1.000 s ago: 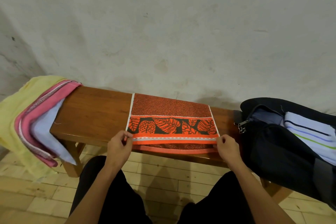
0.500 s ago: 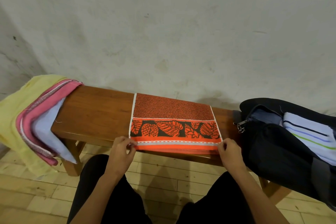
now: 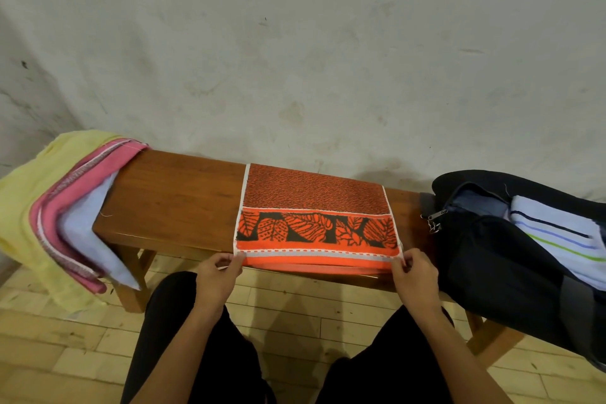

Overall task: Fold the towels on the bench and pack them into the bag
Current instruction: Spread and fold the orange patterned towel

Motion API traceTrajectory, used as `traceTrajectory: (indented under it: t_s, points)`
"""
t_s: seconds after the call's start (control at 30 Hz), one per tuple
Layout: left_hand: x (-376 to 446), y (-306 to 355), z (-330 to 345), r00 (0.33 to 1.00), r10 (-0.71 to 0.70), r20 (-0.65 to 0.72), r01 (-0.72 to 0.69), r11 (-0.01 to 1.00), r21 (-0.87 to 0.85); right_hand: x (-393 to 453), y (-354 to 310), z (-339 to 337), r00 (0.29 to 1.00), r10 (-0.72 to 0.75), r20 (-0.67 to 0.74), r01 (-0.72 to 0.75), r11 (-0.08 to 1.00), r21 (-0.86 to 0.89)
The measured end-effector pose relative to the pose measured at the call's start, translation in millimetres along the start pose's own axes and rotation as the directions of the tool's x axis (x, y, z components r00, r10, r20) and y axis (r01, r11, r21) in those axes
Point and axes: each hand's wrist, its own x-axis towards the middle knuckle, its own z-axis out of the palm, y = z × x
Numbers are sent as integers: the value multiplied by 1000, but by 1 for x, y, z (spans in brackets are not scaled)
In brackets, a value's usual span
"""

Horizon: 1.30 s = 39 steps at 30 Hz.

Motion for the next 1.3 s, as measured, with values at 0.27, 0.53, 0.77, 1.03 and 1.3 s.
traceTrajectory:
  t_s: [0.27, 0.53, 0.77, 1.03, 1.3]
  points:
    - [2, 20, -2, 988, 17, 152, -6, 997, -71, 3, 7, -3, 1000, -8, 23, 8, 1000, -1]
    - [-1, 36, -23, 960, 84, 267, -87, 996, 0, -6, 4, -4, 999, -31, 14, 33, 984, -174]
    - [-3, 39, -22, 911, 129, 391, -77, 986, -147, -7, -14, -6, 996, 31, 88, -20, 991, -130]
    - [-1, 33, -20, 923, 188, 336, -103, 962, -254, -10, -24, -9, 993, 99, 61, -102, 994, 40]
    - [3, 29, -17, 932, 186, 311, -61, 926, -372, -14, -23, -4, 994, 93, 62, -88, 992, -86]
